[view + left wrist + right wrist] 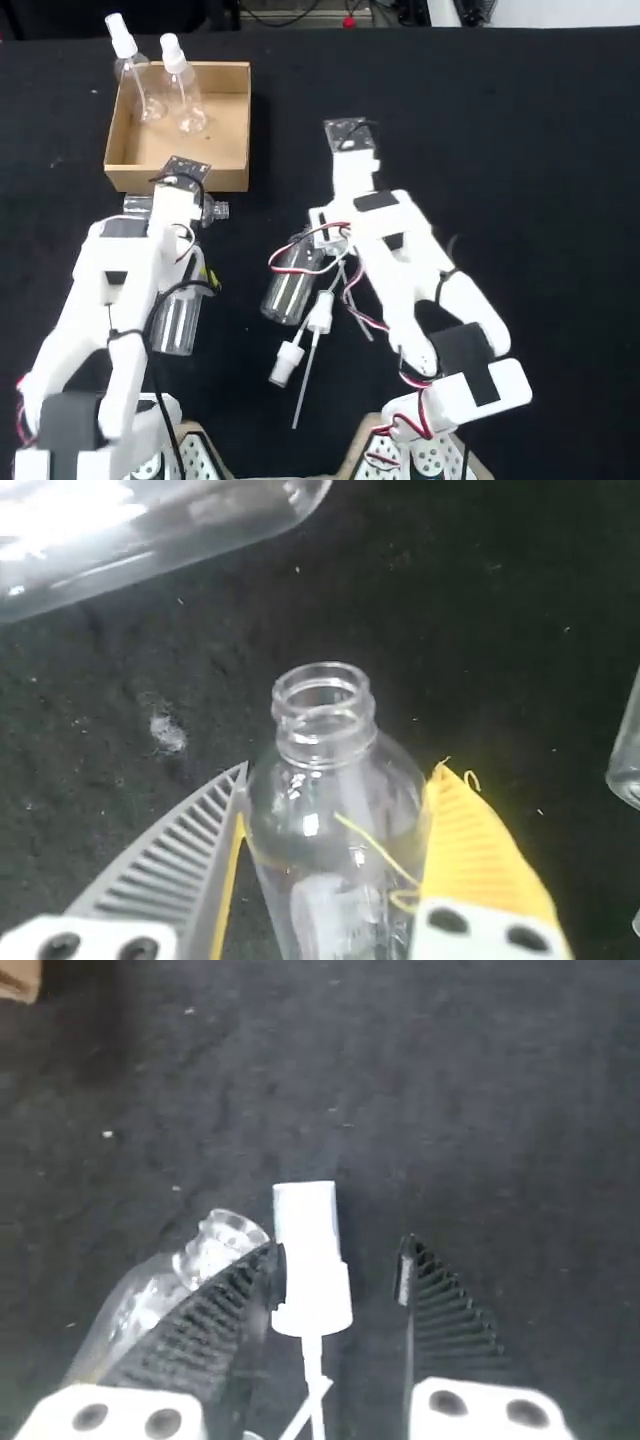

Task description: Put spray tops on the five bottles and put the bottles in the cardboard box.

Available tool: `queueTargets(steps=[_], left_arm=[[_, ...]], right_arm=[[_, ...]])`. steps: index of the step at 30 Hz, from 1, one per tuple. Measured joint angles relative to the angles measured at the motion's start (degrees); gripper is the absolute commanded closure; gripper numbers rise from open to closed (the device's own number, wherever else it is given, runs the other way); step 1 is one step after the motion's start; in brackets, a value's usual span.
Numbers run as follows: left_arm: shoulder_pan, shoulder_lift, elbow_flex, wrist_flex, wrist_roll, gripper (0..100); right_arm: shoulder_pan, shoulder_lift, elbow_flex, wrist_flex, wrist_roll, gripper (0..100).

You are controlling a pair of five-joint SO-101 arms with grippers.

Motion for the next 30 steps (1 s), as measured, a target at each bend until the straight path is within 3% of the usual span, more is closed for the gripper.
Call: queueTargets(steps=[6,20,27,30], left_arm=[[0.0,-6.0,2.5,0.0,0.1,75],[0.0,-3.2,2.5,0.0,0.1,75],[0.0,-3.2,2.5,0.0,0.1,75],[0.0,-3.2,2.5,0.0,0.1,75]], right_arm=[[-0.3,0.0,0.0,0.0,0.0,81.9],[-0.3,3.4,0.4,1.4,0.0,81.8],[-0.3,9.2,-6.6,7.6,0.1,82.2],[-0.3,9.8,-7.7,8.4,0.1,88.1]])
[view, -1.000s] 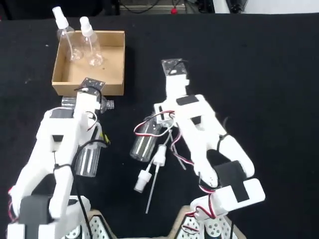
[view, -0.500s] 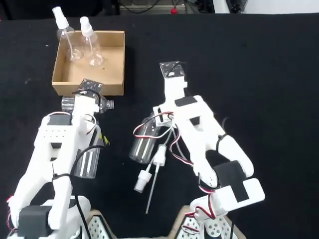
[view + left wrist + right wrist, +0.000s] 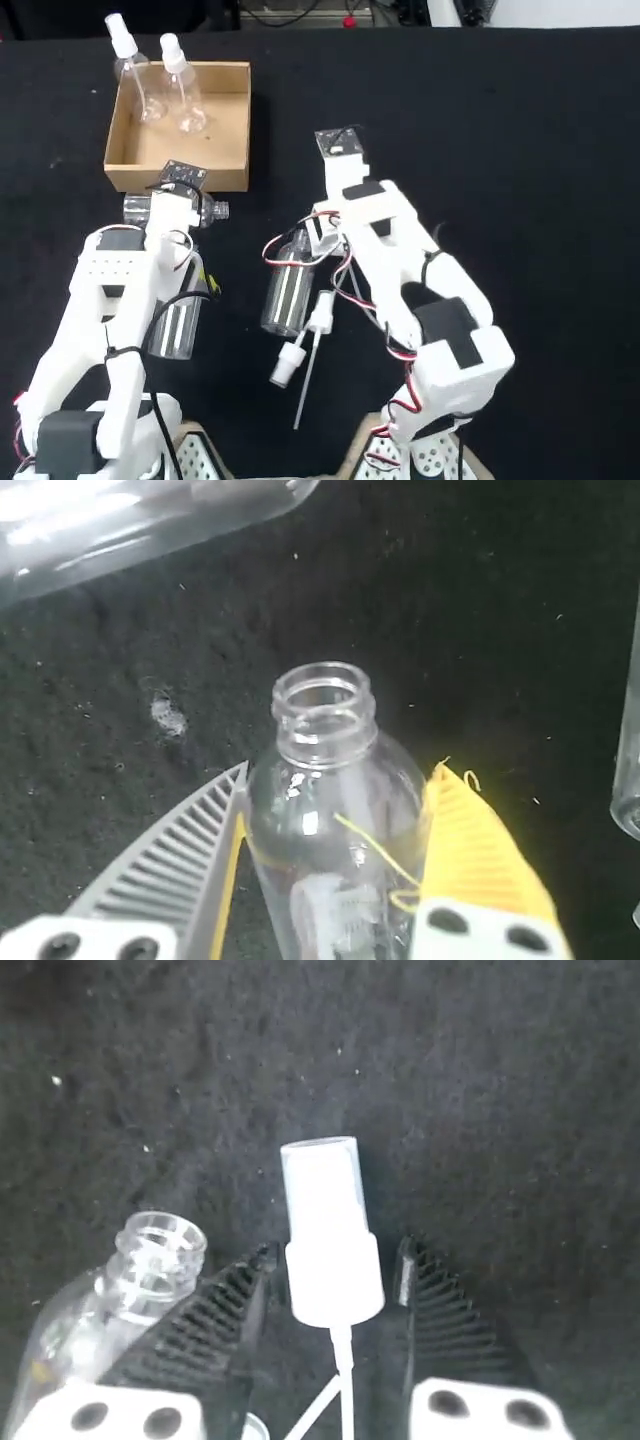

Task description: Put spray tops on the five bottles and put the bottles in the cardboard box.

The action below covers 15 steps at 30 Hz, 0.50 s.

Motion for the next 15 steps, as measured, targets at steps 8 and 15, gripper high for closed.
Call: queueTargets(steps=[8,15], left_arm=[[0.0,0.0,-0.6,0.0,0.0,75],[2.5,0.0,-9.3,2.0,0.0,75]], right_arm=[[5.5,-2.9,0.0,2.9,0.0,94.6],[9.2,-15.0,-2.5,8.4,0.0,94.6]])
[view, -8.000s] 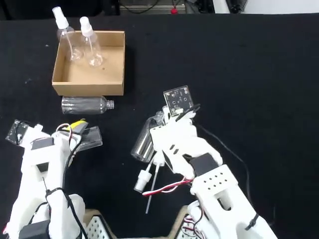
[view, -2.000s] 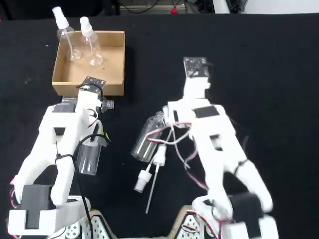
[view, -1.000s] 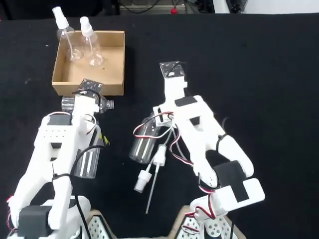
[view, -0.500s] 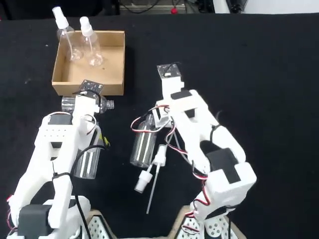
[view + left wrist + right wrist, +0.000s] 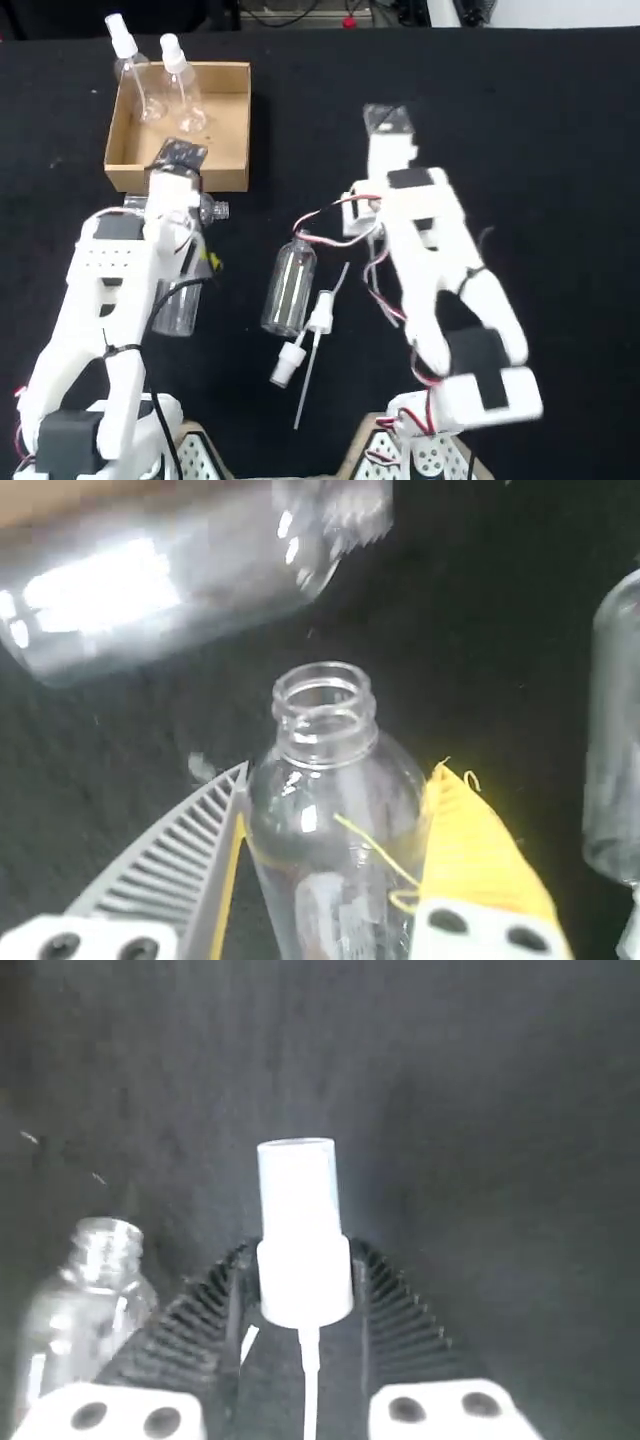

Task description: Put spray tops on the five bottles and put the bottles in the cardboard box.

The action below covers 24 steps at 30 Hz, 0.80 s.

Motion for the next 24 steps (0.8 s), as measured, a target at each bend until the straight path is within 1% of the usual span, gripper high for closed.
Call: queueTargets(steps=[5,9,13,18,24], left_arm=[[4.9,-0.4,-5.3,1.5,0.0,75],[5.9,-1.9,-5.8,1.8,0.2,75],[6.1,-5.7,-5.3,1.6,1.8,75],[7.9,-15.1,3.9,-4.7,2.1,75],[8.0,-25.9,10.6,-7.1,5.3,75]], right_arm=[[3.7,-10.0,-9.5,7.2,0.0,94.6],[4.5,-15.1,-18.6,12.3,-0.2,94.6],[4.6,-16.7,-24.8,14.1,-4.6,94.6],[4.4,-16.7,-28.6,14.1,-9.7,94.6],[0.7,-16.7,-34.0,14.1,-16.3,94.6]])
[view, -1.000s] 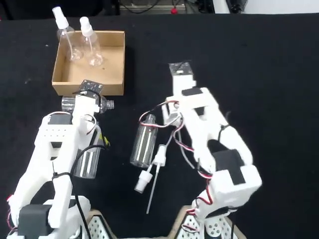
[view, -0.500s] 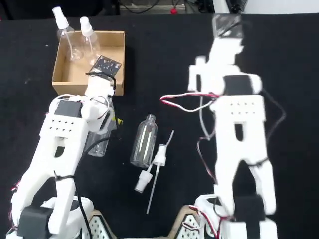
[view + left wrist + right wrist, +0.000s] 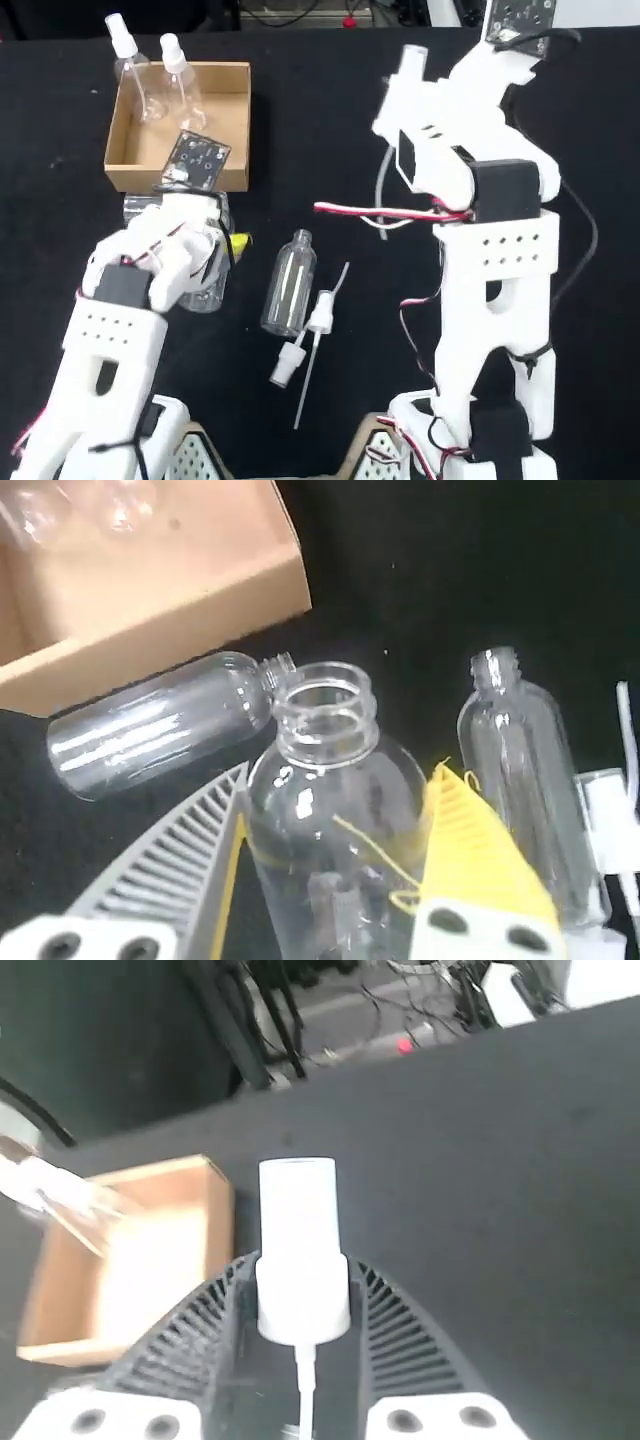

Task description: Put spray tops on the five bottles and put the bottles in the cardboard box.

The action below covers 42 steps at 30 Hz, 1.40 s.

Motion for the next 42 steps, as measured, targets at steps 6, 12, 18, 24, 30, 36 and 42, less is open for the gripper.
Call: queueTargets(steps=[6,12,18,24,30,36,42], left_arm=[[2.5,-9.4,6.0,-2.2,2.5,75],[6.5,-20.6,14.2,-5.1,2.7,75],[7.1,-27.0,18.2,-5.1,3.4,75],[8.7,-31.3,20.7,-5.1,5.1,75],[11.1,-38.9,24.9,-4.8,5.1,75],[11.6,-46.9,25.7,-1.8,5.3,75],[11.6,-52.3,29.1,-1.8,5.3,75]], right_arm=[[-3.3,-0.8,-2.8,0.0,-4.7,94.6],[-3.9,-0.9,-2.9,1.5,-5.0,94.6],[-5.5,-5.6,-2.8,2.5,-5.0,94.6],[-10.0,-11.9,3.9,-0.6,-5.0,94.6],[-10.8,-15.9,10.3,-5.3,-5.0,94.6],[-11.3,-20.7,16.2,-9.8,-5.0,94.6],[-16.3,-23.7,21.3,-16.4,-5.0,94.7]])
